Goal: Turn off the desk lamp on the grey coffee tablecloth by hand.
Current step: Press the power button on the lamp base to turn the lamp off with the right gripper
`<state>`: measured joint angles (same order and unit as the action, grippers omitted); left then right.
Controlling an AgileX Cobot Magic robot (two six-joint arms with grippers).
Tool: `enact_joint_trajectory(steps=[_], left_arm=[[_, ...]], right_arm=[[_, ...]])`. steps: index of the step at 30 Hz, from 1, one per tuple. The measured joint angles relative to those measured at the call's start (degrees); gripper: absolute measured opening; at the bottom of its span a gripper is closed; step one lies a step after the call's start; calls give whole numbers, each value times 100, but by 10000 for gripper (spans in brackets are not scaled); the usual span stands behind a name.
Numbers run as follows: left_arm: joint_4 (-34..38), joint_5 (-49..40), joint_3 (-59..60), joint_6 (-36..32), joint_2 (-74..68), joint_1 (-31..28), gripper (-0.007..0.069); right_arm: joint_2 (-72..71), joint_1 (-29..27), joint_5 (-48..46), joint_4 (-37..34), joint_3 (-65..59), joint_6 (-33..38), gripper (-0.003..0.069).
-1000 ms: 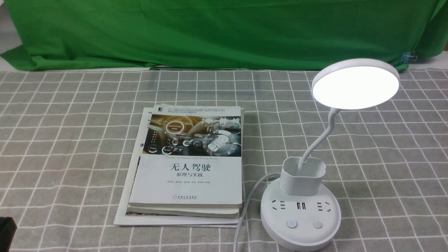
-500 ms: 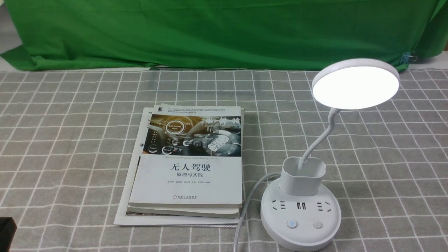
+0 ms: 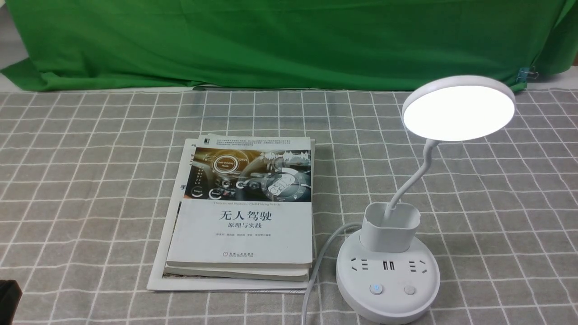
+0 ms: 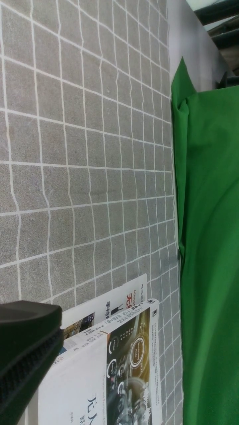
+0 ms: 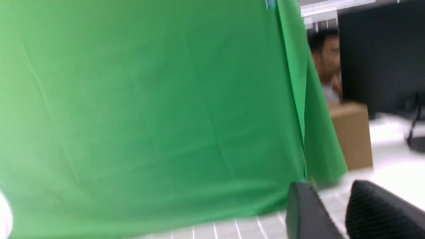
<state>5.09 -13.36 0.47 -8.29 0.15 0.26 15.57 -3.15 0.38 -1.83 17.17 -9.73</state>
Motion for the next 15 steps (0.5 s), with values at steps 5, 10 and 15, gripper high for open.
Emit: enact_joint_trajectory(steps=[5,10,15], left_arm=[[0,0,0,0,0,0,1],[0,0,0,0,0,0,1],[0,0,0,0,0,0,1]], right_arm=[[1181,0,-2055,0,1216,71,241],[2062,114,-2717,-60,1639,331,241],[2399,322,-2699,-528,1639,120,241]])
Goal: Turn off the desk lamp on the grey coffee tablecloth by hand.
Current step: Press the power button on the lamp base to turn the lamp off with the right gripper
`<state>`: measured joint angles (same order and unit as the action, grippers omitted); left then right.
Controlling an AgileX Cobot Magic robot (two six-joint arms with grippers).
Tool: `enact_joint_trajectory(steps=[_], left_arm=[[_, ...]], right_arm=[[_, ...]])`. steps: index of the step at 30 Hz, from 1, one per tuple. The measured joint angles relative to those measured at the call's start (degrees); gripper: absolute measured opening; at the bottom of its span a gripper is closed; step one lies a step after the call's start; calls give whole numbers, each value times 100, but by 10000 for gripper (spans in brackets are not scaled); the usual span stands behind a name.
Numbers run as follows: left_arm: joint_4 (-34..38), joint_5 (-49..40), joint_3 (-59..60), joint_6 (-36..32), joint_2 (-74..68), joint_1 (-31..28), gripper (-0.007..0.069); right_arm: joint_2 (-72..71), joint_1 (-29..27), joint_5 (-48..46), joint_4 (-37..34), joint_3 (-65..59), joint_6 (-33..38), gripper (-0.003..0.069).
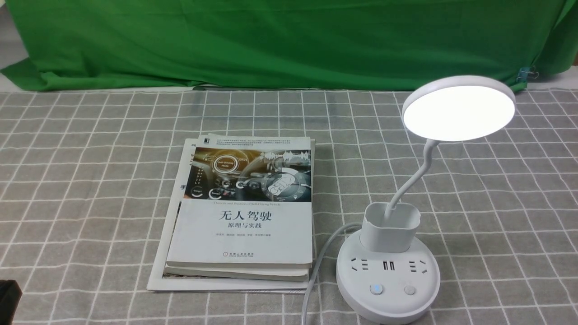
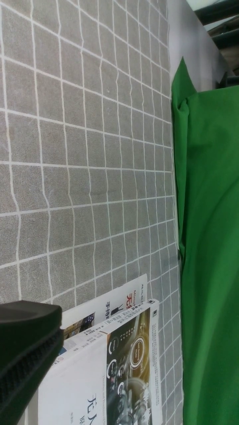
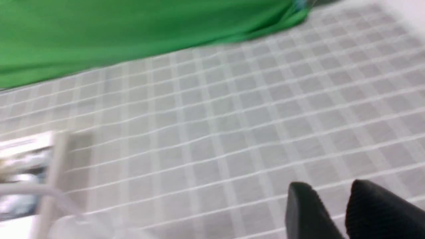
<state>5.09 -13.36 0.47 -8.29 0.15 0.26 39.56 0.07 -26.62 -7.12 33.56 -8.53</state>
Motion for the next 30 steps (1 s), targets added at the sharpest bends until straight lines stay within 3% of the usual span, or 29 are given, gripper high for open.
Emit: enact_joint_trajectory(steps=[6,11,19,23,30], left_arm=[[-5,0,0,0,0,0,1],[-5,0,0,0,0,0,1],[-7,0,0,0,0,0,1],[-7,0,0,0,0,0,1],[-7,0,0,0,0,0,1]], right_arm=[[504,394,10,-709,0,-205,241],[973,727,-166,-1162,4,391,233],[1628,1578,-686,-1228,26,1076,96],[1745,1617,-878,-1148,30,1103,97],[2127,1664,-1270,-843,398,1112,174]])
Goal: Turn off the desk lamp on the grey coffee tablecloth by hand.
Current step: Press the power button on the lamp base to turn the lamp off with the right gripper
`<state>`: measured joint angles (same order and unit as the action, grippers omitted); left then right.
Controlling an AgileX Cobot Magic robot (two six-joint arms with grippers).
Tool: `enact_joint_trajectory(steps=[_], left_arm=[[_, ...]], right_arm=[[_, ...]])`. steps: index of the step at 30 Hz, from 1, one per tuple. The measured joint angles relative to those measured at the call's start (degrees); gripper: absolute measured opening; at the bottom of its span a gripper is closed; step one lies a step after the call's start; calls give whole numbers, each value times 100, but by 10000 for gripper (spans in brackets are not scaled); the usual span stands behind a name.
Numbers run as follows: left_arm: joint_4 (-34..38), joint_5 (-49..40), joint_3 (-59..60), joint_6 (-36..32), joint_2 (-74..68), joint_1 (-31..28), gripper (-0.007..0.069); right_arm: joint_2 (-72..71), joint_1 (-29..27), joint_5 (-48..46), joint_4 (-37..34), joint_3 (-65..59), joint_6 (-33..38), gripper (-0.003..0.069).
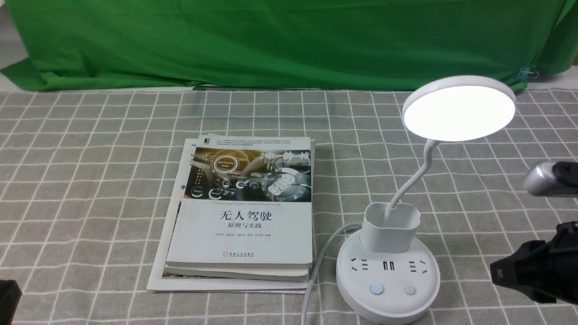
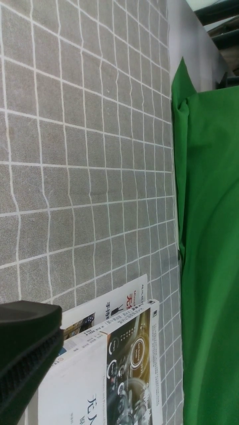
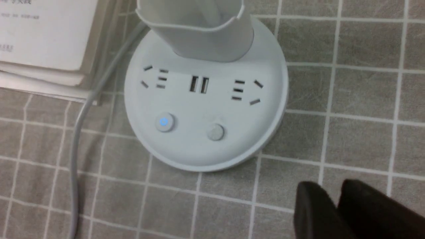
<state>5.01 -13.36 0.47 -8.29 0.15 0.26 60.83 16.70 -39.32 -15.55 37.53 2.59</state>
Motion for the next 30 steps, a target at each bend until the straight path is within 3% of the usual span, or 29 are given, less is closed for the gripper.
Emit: enact_joint_trajectory(steps=[3,7,9,25,30], left_arm=[[0,0,0,0,0,0,1],[0,0,0,0,0,0,1],[0,0,0,0,0,0,1],[-11,0,0,0,0,0,1],[-11,-1,0,0,0,0,1]], right_arm=[[210,202,13,12,258,0,169],[653,961,134,87,530,-115,50],[875,1164,133,208,550,-219,29],[1516,1340,159,938,554,-1049,25],[1594,1689,63,1188,708,-1417,25]])
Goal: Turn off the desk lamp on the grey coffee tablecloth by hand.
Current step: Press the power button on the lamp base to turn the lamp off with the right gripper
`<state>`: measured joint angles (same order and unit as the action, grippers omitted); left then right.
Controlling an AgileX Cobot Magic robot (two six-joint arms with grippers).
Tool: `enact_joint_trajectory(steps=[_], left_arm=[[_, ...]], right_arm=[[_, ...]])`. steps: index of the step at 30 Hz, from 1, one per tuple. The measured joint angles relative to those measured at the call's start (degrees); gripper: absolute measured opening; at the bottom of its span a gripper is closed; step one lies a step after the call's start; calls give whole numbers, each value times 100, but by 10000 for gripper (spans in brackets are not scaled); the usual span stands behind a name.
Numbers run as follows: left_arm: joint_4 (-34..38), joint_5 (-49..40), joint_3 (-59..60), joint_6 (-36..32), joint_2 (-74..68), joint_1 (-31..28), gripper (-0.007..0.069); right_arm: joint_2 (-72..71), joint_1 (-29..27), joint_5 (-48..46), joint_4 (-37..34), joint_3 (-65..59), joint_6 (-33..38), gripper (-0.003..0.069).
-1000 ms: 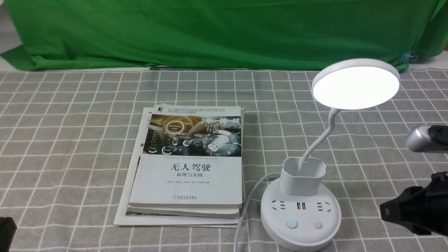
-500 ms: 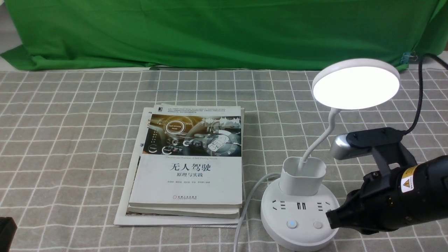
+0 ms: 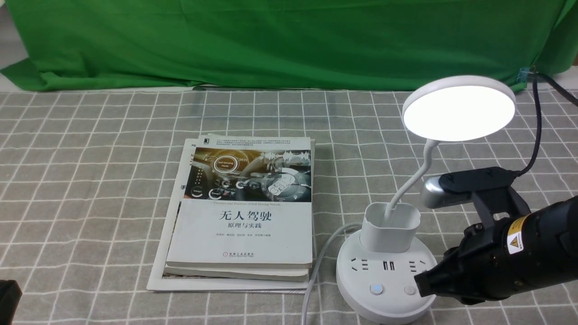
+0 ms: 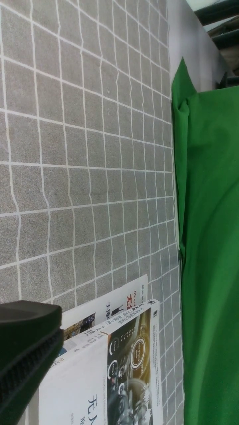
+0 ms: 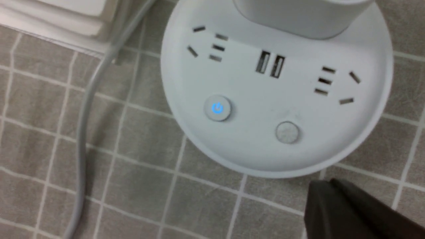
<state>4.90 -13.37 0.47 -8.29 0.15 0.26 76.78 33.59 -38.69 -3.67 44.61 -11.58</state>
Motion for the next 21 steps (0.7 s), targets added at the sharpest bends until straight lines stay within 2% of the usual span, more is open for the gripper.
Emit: enact_joint_trajectory(steps=[3,8,21], left_arm=[[0,0,0,0,0,0,1],[-92,-11,0,0,0,0,1],[-112,-11,0,0,0,0,1]], right_arm=[[192,274,-73,462,148,-492,25],[549,664,-31,774,358,-901,25],[1243,714,360,1171,417,-1140,25]])
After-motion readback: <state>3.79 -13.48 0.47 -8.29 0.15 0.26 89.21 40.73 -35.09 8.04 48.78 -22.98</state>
